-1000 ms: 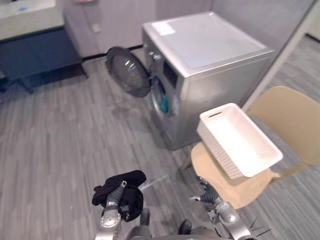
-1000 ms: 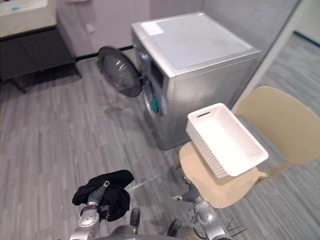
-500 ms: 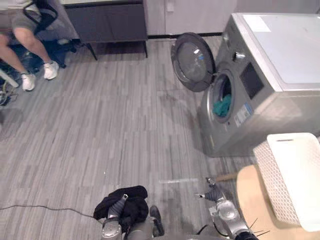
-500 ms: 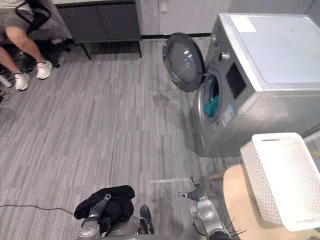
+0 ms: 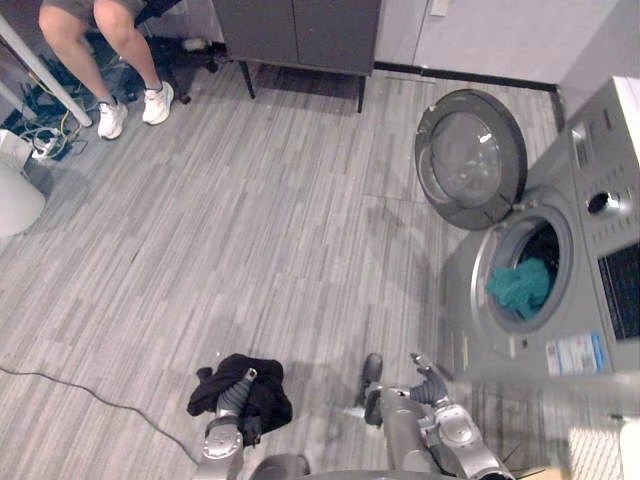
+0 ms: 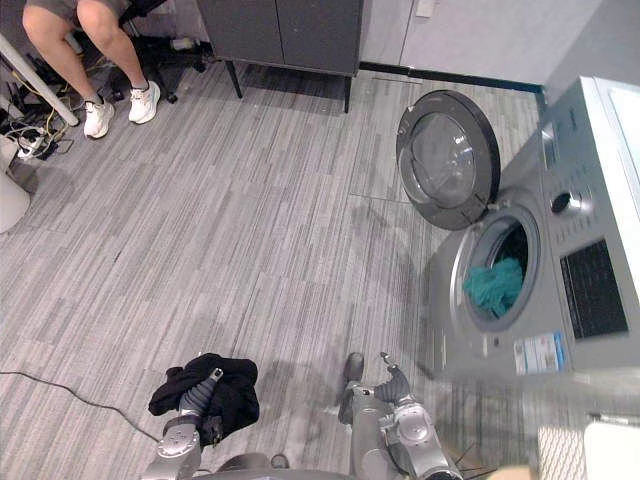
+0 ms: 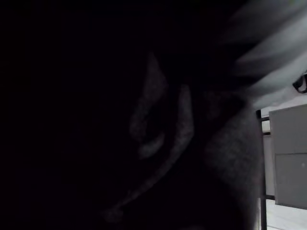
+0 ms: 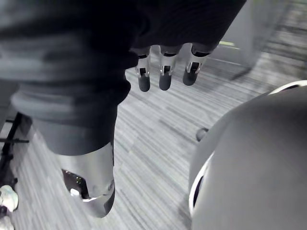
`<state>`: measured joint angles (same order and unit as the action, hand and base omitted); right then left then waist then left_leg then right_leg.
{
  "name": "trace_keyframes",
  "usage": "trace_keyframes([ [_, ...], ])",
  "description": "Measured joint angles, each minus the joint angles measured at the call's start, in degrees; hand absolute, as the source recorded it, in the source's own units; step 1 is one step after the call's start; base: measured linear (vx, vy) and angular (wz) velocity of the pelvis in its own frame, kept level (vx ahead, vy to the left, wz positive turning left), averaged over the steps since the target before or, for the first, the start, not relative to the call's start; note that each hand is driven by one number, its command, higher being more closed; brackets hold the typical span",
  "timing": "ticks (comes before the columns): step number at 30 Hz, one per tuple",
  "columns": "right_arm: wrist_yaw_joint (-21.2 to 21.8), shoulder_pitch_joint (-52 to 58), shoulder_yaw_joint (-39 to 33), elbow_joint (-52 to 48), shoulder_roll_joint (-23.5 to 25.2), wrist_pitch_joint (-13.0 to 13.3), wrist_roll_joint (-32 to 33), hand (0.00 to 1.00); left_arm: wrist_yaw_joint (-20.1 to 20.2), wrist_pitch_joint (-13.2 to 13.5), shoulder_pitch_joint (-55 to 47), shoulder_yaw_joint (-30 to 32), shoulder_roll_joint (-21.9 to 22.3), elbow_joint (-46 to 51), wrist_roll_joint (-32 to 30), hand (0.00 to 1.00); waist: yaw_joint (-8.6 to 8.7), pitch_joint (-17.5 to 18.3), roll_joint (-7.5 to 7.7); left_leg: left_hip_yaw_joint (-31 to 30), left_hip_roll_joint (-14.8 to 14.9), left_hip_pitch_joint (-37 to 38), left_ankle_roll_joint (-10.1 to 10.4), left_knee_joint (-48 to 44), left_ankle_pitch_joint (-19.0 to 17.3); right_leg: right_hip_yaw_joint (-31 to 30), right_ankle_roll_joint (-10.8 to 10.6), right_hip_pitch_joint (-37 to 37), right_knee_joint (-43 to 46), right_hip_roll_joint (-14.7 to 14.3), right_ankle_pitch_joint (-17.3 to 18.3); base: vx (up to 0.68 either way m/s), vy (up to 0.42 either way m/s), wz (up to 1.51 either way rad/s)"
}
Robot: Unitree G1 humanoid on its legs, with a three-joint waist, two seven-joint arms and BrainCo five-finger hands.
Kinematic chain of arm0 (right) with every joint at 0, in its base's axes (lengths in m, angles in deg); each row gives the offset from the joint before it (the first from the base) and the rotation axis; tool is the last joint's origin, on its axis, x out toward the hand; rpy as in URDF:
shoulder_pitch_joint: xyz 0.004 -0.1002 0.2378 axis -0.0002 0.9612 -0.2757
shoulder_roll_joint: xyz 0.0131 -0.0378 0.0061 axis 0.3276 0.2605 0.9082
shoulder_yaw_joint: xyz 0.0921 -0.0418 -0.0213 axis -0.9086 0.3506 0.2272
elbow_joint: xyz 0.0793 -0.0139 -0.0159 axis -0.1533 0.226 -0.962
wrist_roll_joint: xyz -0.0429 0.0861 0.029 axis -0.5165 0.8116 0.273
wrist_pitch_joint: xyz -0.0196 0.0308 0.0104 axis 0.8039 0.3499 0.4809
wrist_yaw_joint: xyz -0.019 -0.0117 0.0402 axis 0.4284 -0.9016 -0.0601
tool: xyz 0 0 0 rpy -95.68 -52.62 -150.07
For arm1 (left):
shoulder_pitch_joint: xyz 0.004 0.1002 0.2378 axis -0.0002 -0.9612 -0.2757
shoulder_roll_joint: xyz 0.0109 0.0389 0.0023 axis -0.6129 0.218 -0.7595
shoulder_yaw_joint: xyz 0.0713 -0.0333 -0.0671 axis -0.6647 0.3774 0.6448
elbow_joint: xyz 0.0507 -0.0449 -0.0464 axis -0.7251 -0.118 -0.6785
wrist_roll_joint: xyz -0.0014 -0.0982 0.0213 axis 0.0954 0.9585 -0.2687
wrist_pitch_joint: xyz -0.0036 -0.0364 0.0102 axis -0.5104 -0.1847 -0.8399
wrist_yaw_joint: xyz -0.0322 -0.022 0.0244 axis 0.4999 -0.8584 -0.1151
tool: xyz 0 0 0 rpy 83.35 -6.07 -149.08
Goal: Pick up the laundry basket with both hands and put the clothes into the washing machine.
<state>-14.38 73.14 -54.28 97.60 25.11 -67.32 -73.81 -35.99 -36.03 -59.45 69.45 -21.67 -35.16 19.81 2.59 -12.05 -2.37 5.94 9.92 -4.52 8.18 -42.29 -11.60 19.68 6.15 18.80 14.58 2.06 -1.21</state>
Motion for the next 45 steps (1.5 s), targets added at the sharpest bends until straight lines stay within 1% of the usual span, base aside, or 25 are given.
trace_keyframes([
  [2,-0.21,0.07,0.96,-2.33,0.79,0.03,-0.06,0.00,0.08,-0.02,-1.64,0.43,0.54,0.21,0.00,1.00,-1.33,-0.03,-0.58,1.60,5.73,-4.73,-0.67,-15.29,1.47,-1.68,2.51,-5.59,-1.42,-4.34,2.30,0.64,-0.229,-0.76],
  [3,-0.43,0.19,0.95,-4.19,1.60,0.07,-0.01,0.00,0.73,-0.17,-1.76,0.30,0.70,0.21,0.00,1.00,-2.02,-0.26,0.51,2.37,6.84,-7.70,-1.65,-20.78,0.80,-3.70,3.07,-9.80,-2.59,-5.76,3.90,0.63,-0.215,-0.78],
  [7,-0.61,0.23,0.29,-5.01,1.86,0.11,0.12,0.00,1.15,0.34,0.21,-0.13,1.80,1.91,0.00,1.00,-3.18,-0.45,2.69,3.42,4.53,-14.49,-3.11,-13.00,-0.57,-7.84,2.94,-18.75,-8.92,-6.13,4.08,0.52,-0.147,-0.59],
  [10,-0.63,0.38,-1.58,-4.90,1.99,0.00,0.12,0.00,1.26,0.51,0.84,-0.30,2.70,1.83,-0.05,1.00,-3.61,-0.75,2.90,-6.77,-3.03,-15.77,-2.15,9.67,-0.10,-13.21,0.33,-22.93,-9.86,-5.95,5.65,0.42,0.064,-0.90],
  [11,-0.74,-0.03,-1.76,-4.83,1.86,0.11,0.09,0.00,1.27,0.55,1.03,-0.31,2.68,1.75,-0.06,1.00,-3.73,-0.74,2.94,-13.48,-5.31,-15.09,-0.10,18.79,1.48,-16.46,-1.19,-23.66,-9.78,-5.95,6.76,0.43,0.243,-1.48],
  [13,-1.47,-0.16,-1.76,-4.58,1.39,0.15,0.05,0.00,1.10,0.68,0.94,-0.88,2.85,0.72,-0.05,1.00,-4.19,-0.46,1.59,-18.70,-5.72,-14.98,0.58,24.03,5.43,-21.55,-2.64,-24.40,-8.60,-6.94,9.75,0.43,0.314,-1.73],
  [14,-1.49,0.96,-1.76,-4.44,0.55,0.13,0.04,0.00,1.10,0.65,0.40,-1.38,3.64,-0.52,-0.07,1.00,-4.40,0.76,-1.32,-19.02,-3.69,-14.27,-0.75,23.24,9.36,-25.28,-3.64,-24.12,-5.11,-9.04,13.33,0.28,0.303,-1.69],
  [15,-1.65,1.14,-2.37,-3.39,1.39,-0.23,0.10,0.00,1.10,0.42,0.61,-2.21,3.13,-1.54,-0.06,1.00,-4.46,1.02,-0.05,-16.04,-3.66,-14.70,-1.81,19.30,8.59,-28.18,-5.02,-22.48,0.51,-8.04,17.02,0.32,0.370,-1.65],
  [16,-1.64,2.00,-2.54,-3.49,1.72,-0.07,0.06,0.00,1.09,0.35,0.66,-2.52,2.54,-1.45,-0.05,1.00,-4.30,1.30,0.44,-14.06,-3.84,-13.94,-2.52,19.42,7.01,-28.94,-6.47,-20.84,3.00,-6.94,18.31,0.25,0.318,-1.45],
  [17,-1.49,2.43,-1.79,-2.66,2.54,-0.06,0.03,0.00,1.07,0.33,0.81,-2.53,1.32,-1.44,-0.02,1.00,-4.03,2.26,2.95,-8.99,-4.48,-12.62,-3.87,19.36,4.99,-29.07,-8.29,-17.83,7.98,-4.26,19.94,0.23,0.277,-1.28],
  [18,-1.51,2.31,-1.32,-2.45,2.70,-0.08,0.03,0.00,1.02,0.33,0.92,-2.38,1.03,-1.43,-0.02,1.00,-4.06,2.59,3.52,-6.86,-4.52,-12.04,-4.40,19.35,4.20,-28.45,-8.61,-16.48,9.48,-3.31,19.92,0.18,0.248,-1.73],
  [21,-1.49,-0.34,0.54,-0.58,3.22,-0.03,-0.13,0.00,0.96,0.10,0.55,-2.33,0.04,-1.07,0.02,1.00,-4.18,3.02,4.35,5.45,-2.86,-7.94,-6.96,19.63,0.34,-13.08,-9.86,-13.33,10.86,3.54,18.86,0.10,0.210,-1.94],
  [23,-1.46,-2.07,1.21,0.74,3.40,-0.04,-0.56,0.00,0.95,-0.33,0.94,-2.03,-0.12,0.43,0.27,1.00,-4.25,2.94,3.52,13.26,-0.63,-5.22,-8.04,20.31,-2.19,11.14,-7.10,-13.10,10.78,8.94,17.14,0.11,0.195,-1.93],
  [26,-1.60,-3.32,1.12,1.32,3.22,-0.10,-1.14,0.00,1.00,-0.52,1.85,-2.01,-1.25,2.21,0.49,1.00,-4.89,3.00,3.30,21.31,1.20,-2.79,-7.80,21.22,-2.76,28.05,-5.61,-13.11,8.82,10.90,16.26,0.18,0.130,-1.61],
  [29,-1.58,-2.70,0.96,1.35,2.79,-0.21,-1.68,0.00,1.13,-0.55,3.23,-2.01,-1.93,2.10,0.44,1.00,-4.70,3.01,3.14,22.72,1.82,-0.60,-7.79,19.69,-2.73,23.92,-6.27,-13.78,8.16,9.76,14.84,0.22,-0.013,-0.85],
  [31,-1.59,-1.26,1.02,1.38,2.13,-0.18,-1.93,0.00,1.40,-0.53,3.26,-2.06,-1.88,2.01,0.42,1.00,-3.97,2.88,2.69,23.08,4.42,0.35,-7.79,12.39,-2.72,21.12,-6.44,-16.85,6.48,8.26,14.98,0.27,-0.096,-0.62],
  [32,-1.67,-0.49,1.06,1.40,1.57,-0.17,-1.85,0.00,1.85,-0.51,3.40,-2.08,-1.74,2.02,0.42,1.00,-3.73,2.95,2.04,22.56,7.51,-0.73,-7.94,4.31,-2.17,19.62,-6.46,-19.81,3.03,5.90,14.98,0.26,-0.115,-0.76],
  [33,-1.87,-0.06,1.06,1.41,0.90,-0.17,-1.71,0.00,2.20,-0.56,3.08,-2.13,-1.47,1.94,0.45,1.00,-3.77,2.71,1.17,20.06,11.01,-3.82,-10.12,-7.03,1.99,17.33,-6.44,-23.13,-0.33,3.67,14.94,0.25,-0.094,-0.87],
  [34,-2.03,-0.05,1.05,1.42,0.82,-0.19,-1.45,0.00,2.22,-0.57,3.01,-2.18,-1.35,1.91,0.51,1.00,-4.03,2.36,1.35,18.88,12.10,-6.05,-10.80,-11.55,3.65,16.01,-6.46,-24.40,-1.20,3.30,14.89,0.21,0.031,-1.01],
  [35,-2.59,-0.07,0.84,1.68,0.78,-0.25,-0.80,0.00,2.26,-0.62,3.04,-2.67,-0.83,1.76,0.55,1.00,-4.75,1.87,1.74,14.86,11.45,-9.28,-9.87,-16.11,0.60,13.16,-6.59,-25.11,-1.56,3.58,14.83,0.21,0.144,-1.15],
  [36,-3.33,-0.63,-0.85,2.08,0.80,-0.41,-0.24,0.00,2.29,-0.62,3.43,-3.40,-0.25,1.78,0.65,1.00,-5.24,1.56,2.06,10.01,8.31,-12.67,-8.07,-15.60,-3.10,9.87,-6.75,-25.31,-1.28,5.04,14.74,0.22,0.187,-1.12],
  [38,-3.97,-0.84,-2.24,2.54,0.79,-0.50,0.16,0.00,2.26,-0.57,3.58,-4.90,0.03,1.87,0.89,1.00,-5.30,1.06,2.52,4.29,2.91,-15.54,-6.55,-7.17,-4.28,6.82,-7.20,-25.72,-0.98,6.55,14.48,0.23,0.262,-0.97],
  [40,-4.01,-0.34,-3.11,2.62,-0.14,-0.60,0.17,0.00,2.23,-0.54,3.14,-6.12,1.19,1.96,1.19,1.00,-5.16,1.57,-0.83,-2.99,-0.67,-14.85,-4.27,11.50,3.52,3.78,-9.36,-25.65,0.51,5.32,14.90,0.22,0.316,-0.80],
  [42,-3.92,-0.54,-3.55,3.60,1.50,-1.07,0.17,0.00,2.20,-0.64,5.59,-7.61,0.37,2.05,1.83,1.00,-4.79,0.52,2.09,-4.07,-3.57,-14.96,-5.28,11.50,2.31,-2.40,-11.98,-24.19,1.65,7.88,16.72,0.18,0.210,-0.22],
  [45,-3.91,-1.26,-3.49,3.77,2.08,-1.05,0.16,0.00,2.23,-0.55,6.10,-7.79,-0.22,2.13,2.25,1.00,-5.05,-0.08,2.62,-2.61,-4.10,-14.82,-5.64,10.66,1.79,-6.66,-11.80,-23.03,2.59,8.41,16.28,0.10,0.115,-0.17],
])
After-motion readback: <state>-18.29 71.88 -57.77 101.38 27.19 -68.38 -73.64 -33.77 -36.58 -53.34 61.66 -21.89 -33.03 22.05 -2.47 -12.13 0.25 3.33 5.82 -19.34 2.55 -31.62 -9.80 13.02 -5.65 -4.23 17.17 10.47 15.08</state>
